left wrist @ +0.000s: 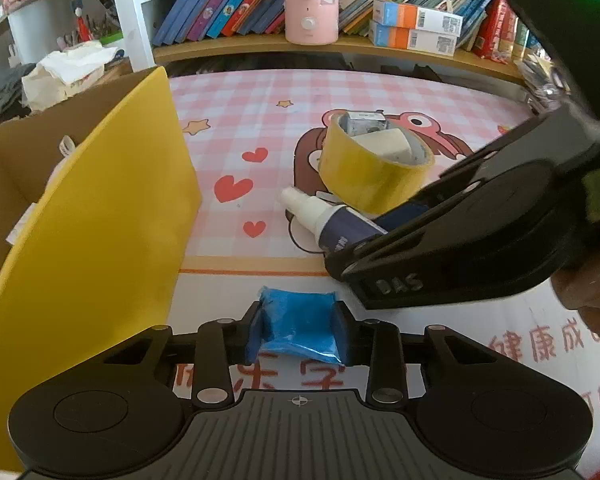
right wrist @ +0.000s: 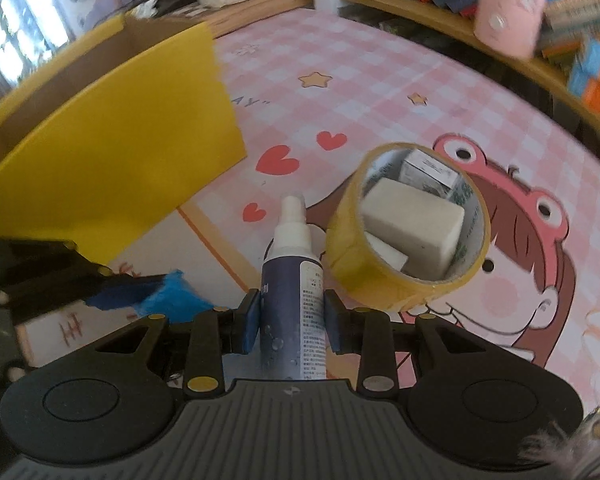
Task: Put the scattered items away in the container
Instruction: 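Grasp the white-and-navy spray bottle with the right tool while the left tool grasps the blue packet, then lift and carry the spray bottle and blue packet over the yellow box with both tools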
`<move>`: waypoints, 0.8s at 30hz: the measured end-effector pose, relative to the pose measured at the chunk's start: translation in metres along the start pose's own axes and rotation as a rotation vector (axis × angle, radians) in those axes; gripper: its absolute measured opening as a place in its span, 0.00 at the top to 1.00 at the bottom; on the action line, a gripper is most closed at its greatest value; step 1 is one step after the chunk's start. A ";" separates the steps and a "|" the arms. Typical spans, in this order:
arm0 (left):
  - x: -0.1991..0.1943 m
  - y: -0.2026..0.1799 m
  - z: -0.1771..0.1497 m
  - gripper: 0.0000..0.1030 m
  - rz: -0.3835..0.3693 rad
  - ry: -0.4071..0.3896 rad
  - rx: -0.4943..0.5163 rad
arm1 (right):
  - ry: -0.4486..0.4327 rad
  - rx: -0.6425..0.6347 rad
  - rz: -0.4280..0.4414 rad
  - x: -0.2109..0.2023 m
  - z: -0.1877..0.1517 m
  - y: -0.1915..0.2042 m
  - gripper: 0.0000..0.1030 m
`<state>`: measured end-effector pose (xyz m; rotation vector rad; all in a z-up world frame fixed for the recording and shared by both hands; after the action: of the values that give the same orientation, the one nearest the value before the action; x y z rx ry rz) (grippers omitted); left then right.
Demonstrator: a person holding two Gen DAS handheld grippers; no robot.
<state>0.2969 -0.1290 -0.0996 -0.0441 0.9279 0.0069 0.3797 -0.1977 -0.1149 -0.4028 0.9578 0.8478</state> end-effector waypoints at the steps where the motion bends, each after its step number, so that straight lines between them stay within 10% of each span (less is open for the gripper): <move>1: -0.003 0.000 -0.001 0.68 0.001 -0.003 0.003 | -0.006 -0.014 -0.009 0.000 -0.001 0.002 0.70; 24: -0.042 -0.021 -0.027 0.84 -0.054 -0.022 0.083 | -0.086 0.213 -0.079 -0.082 -0.086 0.029 0.70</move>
<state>0.2510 -0.1501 -0.0816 0.0075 0.9043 -0.0806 0.2858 -0.2717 -0.0903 -0.2176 0.9351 0.6778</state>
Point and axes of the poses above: each gripper's, at about its wrist camera, not at the fingertips, and x roughly the way its jaws point, y to its left, z to its top, the point moved 2 cm from there along x, roughly the way its jaws point, and after that the axes turned 6 degrees about -x, right-handed, at the moved point
